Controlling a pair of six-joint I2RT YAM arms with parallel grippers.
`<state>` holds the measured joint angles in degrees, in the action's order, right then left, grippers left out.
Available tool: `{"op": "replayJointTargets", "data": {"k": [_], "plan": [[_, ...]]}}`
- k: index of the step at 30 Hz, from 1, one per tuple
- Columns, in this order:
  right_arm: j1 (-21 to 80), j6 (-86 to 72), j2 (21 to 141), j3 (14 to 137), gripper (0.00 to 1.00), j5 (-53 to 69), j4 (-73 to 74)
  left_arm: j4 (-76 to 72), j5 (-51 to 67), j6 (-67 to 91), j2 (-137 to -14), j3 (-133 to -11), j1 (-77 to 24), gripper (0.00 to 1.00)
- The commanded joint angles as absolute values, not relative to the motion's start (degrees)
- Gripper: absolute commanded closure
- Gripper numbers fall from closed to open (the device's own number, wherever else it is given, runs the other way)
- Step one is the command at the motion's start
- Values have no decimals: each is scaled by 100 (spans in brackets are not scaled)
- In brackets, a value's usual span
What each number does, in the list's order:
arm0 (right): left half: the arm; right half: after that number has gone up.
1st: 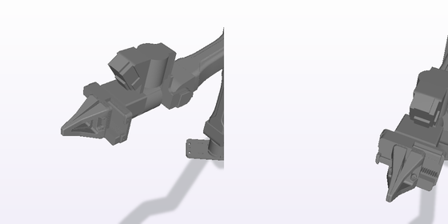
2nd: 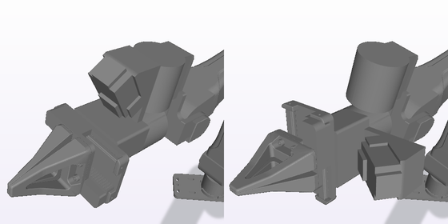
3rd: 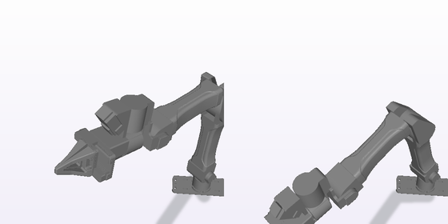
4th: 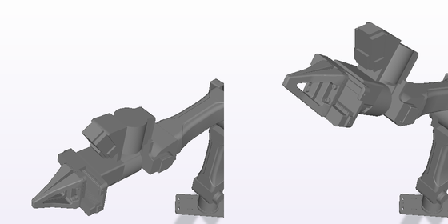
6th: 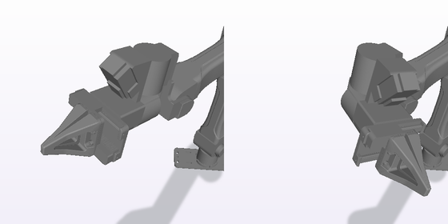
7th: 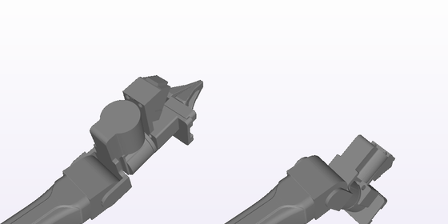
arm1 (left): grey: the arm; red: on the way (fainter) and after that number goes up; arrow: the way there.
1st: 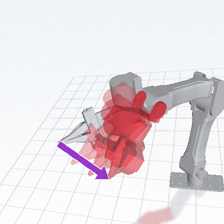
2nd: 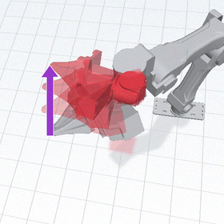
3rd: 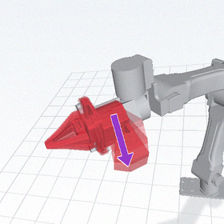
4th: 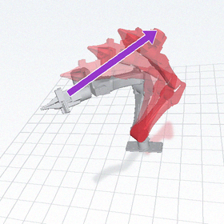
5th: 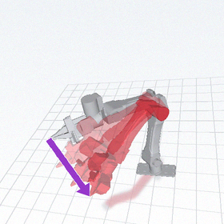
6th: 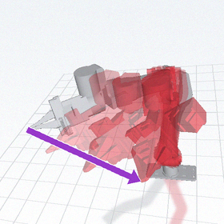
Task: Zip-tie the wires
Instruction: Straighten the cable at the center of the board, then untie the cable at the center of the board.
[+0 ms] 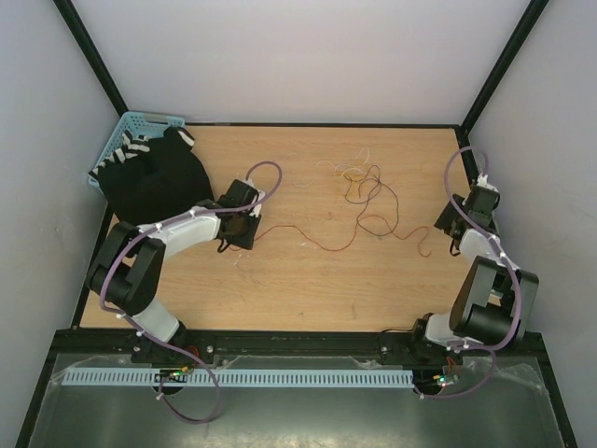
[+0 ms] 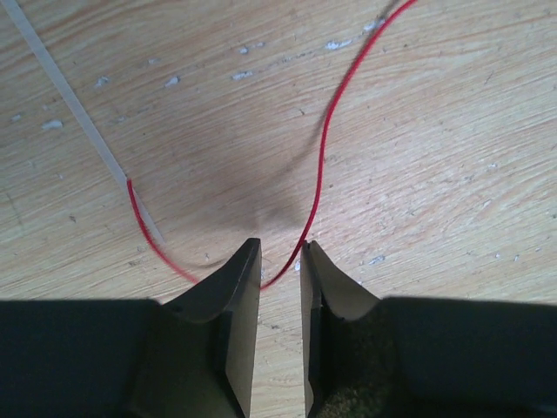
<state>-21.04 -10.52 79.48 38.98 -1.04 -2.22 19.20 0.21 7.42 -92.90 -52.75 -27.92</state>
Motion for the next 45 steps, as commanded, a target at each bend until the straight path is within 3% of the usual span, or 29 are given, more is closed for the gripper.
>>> {"op": "replayJointTargets", "data": {"k": [1, 6, 11, 15, 20, 26, 30, 37, 45], "plan": [[-2132, -1159, 7582, 4173, 30, 287, -5, 2037, 21, 693, -9226, -5494, -2794, 71], [-2131, -1194, 7345, 4211, 13, 381, 24, 2072, -33, 675, -9171, -5536, -2795, 61], [-2131, -1217, 7195, 4326, 10, 825, 131, 2126, -112, 659, -9026, -5587, -2783, 44], [-2123, -1415, 7005, 4436, 12, 1457, 138, 2168, -124, 625, -8702, -5713, -2754, 20], [-1686, -1687, 6924, 4511, 14, 1765, -170, 2188, 124, 690, -8170, -6061, -2532, 1], [-679, -2002, 7650, 4783, 17, 2018, -906, 2055, 713, 927, -7614, -6659, -2145, 1], [-143, -1791, 8609, 5620, 18, 1969, -1067, 1593, 1292, 1042, -7095, -6663, -2023, 1], [181, -1163, 10145, 7200, 21, 2171, -621, 1202, 1751, 1144, -6407, -6235, -1965, 1], [300, -684, 11020, 7904, 22, 2504, -382, 1192, 1883, 1238, -6467, -6078, -1856, 1]]}}
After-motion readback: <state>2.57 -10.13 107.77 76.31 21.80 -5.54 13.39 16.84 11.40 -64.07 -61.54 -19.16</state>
